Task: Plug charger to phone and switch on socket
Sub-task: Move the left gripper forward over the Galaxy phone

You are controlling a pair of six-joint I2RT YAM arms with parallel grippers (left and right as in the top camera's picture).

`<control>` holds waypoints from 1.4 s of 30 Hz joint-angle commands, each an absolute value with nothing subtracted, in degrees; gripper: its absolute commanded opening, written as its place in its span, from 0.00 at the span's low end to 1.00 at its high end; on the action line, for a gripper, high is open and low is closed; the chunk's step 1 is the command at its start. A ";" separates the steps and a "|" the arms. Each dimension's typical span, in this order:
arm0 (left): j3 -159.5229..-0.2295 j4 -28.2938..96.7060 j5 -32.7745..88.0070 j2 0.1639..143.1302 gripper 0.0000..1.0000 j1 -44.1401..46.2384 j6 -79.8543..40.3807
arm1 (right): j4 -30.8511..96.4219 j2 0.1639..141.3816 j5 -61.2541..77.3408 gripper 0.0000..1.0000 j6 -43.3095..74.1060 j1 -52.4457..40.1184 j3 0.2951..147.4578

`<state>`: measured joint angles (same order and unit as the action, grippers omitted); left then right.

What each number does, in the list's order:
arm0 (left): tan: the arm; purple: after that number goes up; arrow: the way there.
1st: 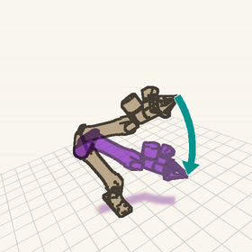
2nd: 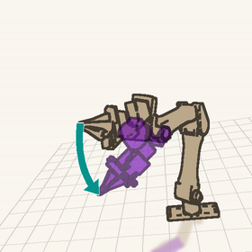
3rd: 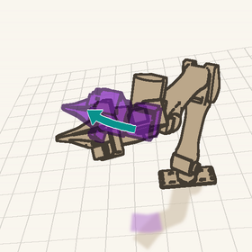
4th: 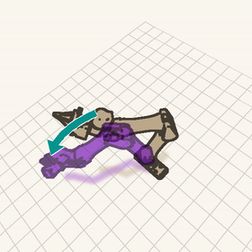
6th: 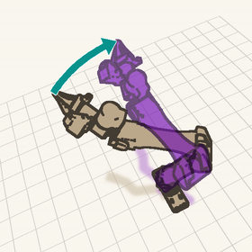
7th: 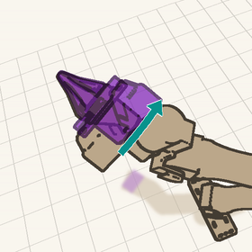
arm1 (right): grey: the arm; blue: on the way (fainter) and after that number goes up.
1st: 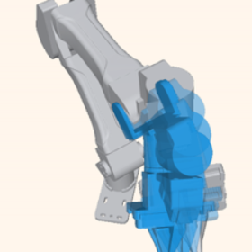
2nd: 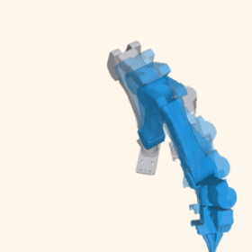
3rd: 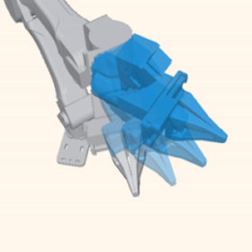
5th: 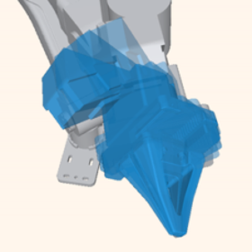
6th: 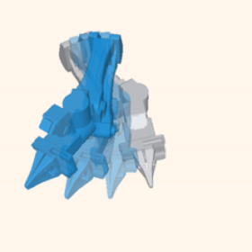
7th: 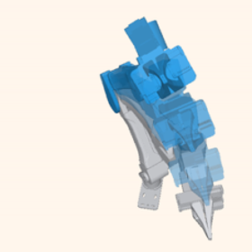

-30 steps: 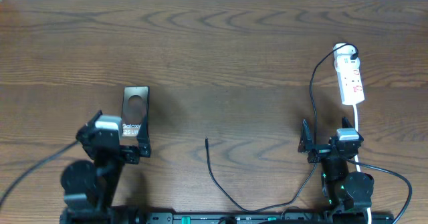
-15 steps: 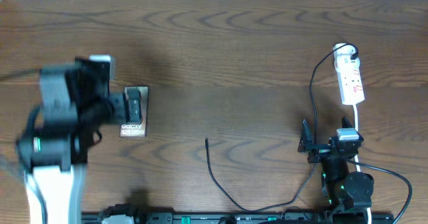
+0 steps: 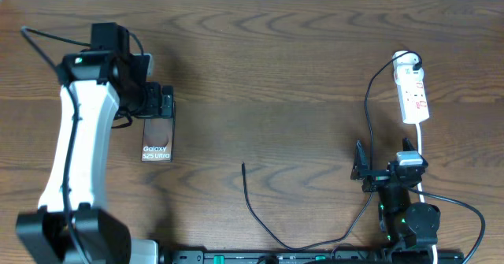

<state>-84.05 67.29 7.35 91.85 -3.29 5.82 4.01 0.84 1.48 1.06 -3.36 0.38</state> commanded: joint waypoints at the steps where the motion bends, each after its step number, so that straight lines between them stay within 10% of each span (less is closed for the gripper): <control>1: -85.03 67.68 6.81 94.61 0.98 -3.57 5.76 | 4.25 0.38 1.43 0.99 1.26 -3.38 0.32; 3: -85.03 67.68 6.81 95.98 0.53 -3.57 5.76 | 4.25 0.38 1.43 0.99 1.26 -3.38 0.32; 5: -85.03 67.66 6.81 96.97 0.49 -3.57 5.76 | 4.25 0.38 1.43 0.99 1.26 -3.38 0.32; 7: -85.03 67.61 6.81 97.54 1.00 -3.57 5.74 | 4.25 0.38 1.43 0.99 1.26 -3.38 0.32; 42: -73.69 54.96 3.16 98.50 0.98 -3.57 5.80 | 4.25 0.38 1.43 0.99 1.26 -3.38 0.32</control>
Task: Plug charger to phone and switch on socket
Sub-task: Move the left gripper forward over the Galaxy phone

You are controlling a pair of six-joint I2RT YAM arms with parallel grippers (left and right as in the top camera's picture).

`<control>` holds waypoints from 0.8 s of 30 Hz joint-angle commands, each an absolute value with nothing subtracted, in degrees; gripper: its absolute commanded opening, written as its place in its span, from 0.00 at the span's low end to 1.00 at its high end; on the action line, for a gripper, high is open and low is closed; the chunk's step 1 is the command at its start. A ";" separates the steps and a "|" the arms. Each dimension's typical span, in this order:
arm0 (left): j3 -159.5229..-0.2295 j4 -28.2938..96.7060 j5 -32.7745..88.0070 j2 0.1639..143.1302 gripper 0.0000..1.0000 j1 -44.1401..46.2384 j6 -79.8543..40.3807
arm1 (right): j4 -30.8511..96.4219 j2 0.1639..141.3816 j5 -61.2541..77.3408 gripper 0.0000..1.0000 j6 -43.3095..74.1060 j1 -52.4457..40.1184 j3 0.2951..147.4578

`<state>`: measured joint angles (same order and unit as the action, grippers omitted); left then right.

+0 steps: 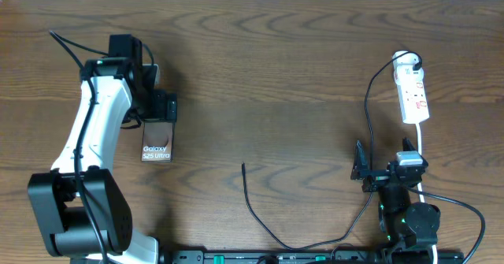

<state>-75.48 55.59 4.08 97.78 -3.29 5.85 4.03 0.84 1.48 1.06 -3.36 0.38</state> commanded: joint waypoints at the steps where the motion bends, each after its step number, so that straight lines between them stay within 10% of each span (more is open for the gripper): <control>1: -72.99 54.28 3.16 98.50 0.98 -3.57 5.82 | 4.25 0.38 1.43 0.99 1.26 -3.38 0.32; 24: -64.01 44.34 3.14 98.50 0.98 -3.60 7.51 | 4.25 0.38 1.43 0.99 1.26 -3.38 0.32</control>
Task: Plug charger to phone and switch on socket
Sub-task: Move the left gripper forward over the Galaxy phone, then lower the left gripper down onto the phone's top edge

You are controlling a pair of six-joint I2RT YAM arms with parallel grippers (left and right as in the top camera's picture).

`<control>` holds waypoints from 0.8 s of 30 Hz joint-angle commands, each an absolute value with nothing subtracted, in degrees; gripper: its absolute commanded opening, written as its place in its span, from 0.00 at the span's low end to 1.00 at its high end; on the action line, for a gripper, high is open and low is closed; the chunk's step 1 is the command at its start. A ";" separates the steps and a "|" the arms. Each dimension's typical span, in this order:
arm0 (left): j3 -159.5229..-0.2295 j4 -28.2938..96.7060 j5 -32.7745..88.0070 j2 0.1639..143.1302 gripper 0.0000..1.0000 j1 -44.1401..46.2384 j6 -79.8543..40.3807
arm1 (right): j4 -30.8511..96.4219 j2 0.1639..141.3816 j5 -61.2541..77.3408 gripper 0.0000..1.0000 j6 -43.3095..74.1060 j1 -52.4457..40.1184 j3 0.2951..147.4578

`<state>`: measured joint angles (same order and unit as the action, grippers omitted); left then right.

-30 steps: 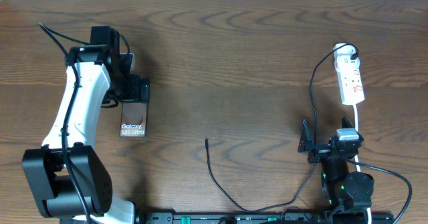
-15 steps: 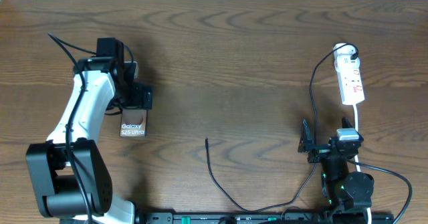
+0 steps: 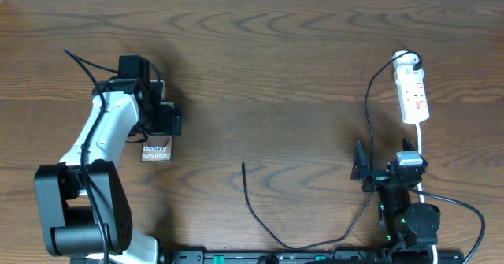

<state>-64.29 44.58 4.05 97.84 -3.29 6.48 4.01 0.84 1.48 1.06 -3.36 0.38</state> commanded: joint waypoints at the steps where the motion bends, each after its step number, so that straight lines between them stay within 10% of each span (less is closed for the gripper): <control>1: -64.01 44.07 3.16 98.50 0.98 -3.70 7.51 | 4.25 0.38 1.43 0.99 1.26 -3.38 0.32; 24: -64.01 42.30 5.32 101.58 0.98 -6.72 9.65 | 4.25 0.38 1.43 0.99 1.26 -3.38 0.32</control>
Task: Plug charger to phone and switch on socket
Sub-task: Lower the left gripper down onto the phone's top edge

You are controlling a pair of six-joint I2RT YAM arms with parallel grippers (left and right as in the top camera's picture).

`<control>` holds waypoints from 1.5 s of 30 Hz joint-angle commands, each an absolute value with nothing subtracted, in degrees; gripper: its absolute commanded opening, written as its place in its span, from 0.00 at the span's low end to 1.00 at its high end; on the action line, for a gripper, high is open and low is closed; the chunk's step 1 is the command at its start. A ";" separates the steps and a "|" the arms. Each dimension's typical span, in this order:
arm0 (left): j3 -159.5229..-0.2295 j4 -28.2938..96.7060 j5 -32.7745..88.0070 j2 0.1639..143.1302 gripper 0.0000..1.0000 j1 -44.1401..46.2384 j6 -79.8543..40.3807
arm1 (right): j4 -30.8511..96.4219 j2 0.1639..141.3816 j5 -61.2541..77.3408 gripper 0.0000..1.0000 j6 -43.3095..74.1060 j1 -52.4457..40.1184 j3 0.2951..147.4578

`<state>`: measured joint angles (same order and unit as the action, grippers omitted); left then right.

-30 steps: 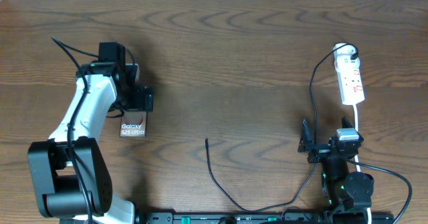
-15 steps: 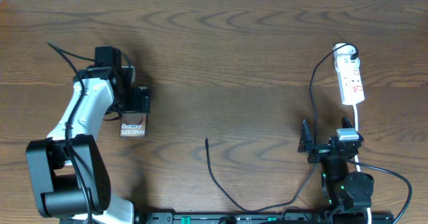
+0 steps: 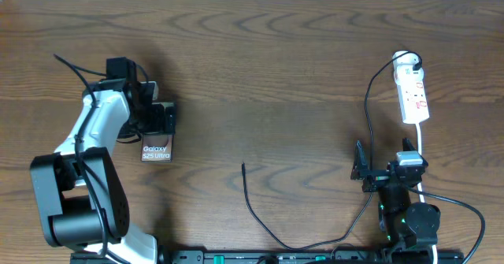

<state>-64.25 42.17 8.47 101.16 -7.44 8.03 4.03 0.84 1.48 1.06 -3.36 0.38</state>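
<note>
A dark phone [image 3: 157, 144] reading "Galaxy S25 Ultra" lies on the table at the left. My left gripper [image 3: 165, 119] sits over its far end, hiding that end; whether its fingers are open or shut does not show. A thin black charger cable [image 3: 260, 213] curves across the front middle, its free tip [image 3: 243, 166] lying loose, far right of the phone. A white power strip [image 3: 413, 91] lies at the right with a plug [image 3: 406, 59] at its far end. My right gripper [image 3: 362, 169] rests near the front right, nothing visibly in it.
The wooden table [image 3: 268, 67] stretches across the view. A white lead [image 3: 421, 150] runs from the power strip toward the right arm base. A black rail [image 3: 299, 258] lines the front edge.
My left arm has pulled back slightly to the left, its gripper now a little further from the front over the phone's far end. The phone, cable and right arm have not moved.
My left gripper stayed over the phone's far end throughout, while the arm behind it changed pose from stretched along the left side to folded up near its base. The phone, cable, power strip and right arm kept their places.
</note>
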 commanded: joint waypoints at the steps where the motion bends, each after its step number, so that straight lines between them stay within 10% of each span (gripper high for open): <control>1: -64.01 42.28 4.12 101.60 0.98 -6.52 9.65 | 4.25 0.38 1.43 0.99 1.26 -3.38 0.32; 45: -63.96 38.15 7.55 106.00 0.98 -6.28 11.09 | 4.25 0.38 1.43 0.99 1.26 -3.38 0.32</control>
<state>-64.25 38.30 7.11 105.12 -6.52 10.55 4.03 0.84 1.48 1.06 -3.36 0.38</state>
